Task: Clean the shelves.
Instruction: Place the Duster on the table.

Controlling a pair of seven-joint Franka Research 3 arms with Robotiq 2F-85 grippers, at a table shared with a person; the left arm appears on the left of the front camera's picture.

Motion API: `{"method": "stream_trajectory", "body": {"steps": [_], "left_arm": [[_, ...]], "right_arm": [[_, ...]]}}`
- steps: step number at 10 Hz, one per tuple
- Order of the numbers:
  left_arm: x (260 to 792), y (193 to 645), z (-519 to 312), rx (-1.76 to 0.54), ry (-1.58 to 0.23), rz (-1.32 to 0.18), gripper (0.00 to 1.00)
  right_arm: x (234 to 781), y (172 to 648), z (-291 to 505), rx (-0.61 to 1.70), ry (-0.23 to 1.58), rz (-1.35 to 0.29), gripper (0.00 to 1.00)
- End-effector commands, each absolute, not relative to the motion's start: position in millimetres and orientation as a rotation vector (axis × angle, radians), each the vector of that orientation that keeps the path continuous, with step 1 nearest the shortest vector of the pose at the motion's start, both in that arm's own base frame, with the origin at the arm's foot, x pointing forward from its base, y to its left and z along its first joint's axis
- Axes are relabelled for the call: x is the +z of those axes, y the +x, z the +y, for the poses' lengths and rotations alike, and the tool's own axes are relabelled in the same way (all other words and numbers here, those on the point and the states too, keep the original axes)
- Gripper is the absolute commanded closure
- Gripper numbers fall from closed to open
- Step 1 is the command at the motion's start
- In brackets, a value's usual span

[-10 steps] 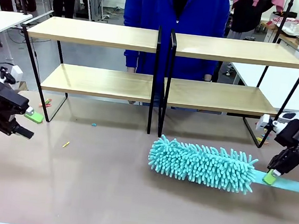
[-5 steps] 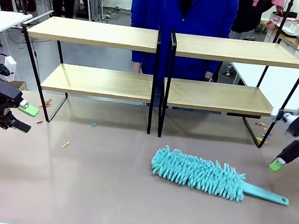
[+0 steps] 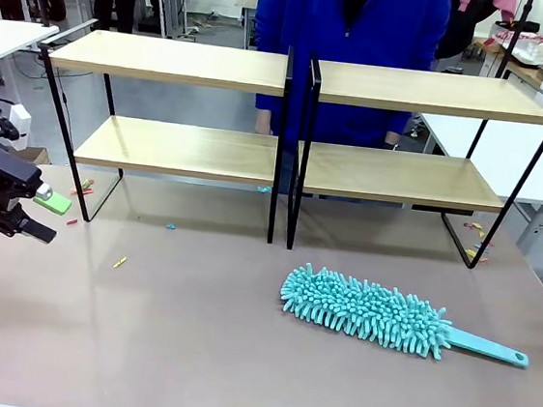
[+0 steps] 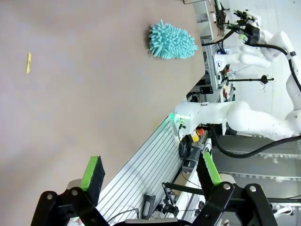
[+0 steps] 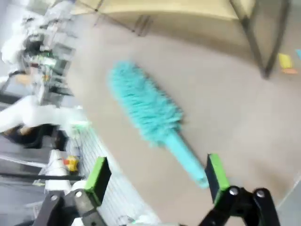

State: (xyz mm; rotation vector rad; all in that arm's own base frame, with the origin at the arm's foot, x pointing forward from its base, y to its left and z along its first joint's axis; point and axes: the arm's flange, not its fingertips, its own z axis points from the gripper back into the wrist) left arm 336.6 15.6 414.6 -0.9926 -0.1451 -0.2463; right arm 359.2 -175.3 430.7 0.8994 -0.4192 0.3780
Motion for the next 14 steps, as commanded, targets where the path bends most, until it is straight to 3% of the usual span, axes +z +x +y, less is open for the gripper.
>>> {"method": "stream_trajectory", "body": {"steps": [1,2,3,14], "left_arm": [[413.7,337.4,13.8,-0.262,-1.021,-0.17,0.0],[413.7,337.4,13.8,-0.262,-1.021,-0.17,0.0],[413.7,337.4,13.8,-0.262,-1.021,-0.17,0.0],[413.7,337.4,13.8,-0.262,-1.021,-0.17,0.0]], "right_arm": [[451.9,308.1,-184.9,0.321,1.115,-0.41,0.0],[459.3,290.1,-184.4,0.316,1.138,-0.393,0.0],[443.1,326.5,-179.9,0.373,1.025,-0.421,0.0],[443.1,326.5,-179.9,0.373,1.025,-0.421,0.0]]}}
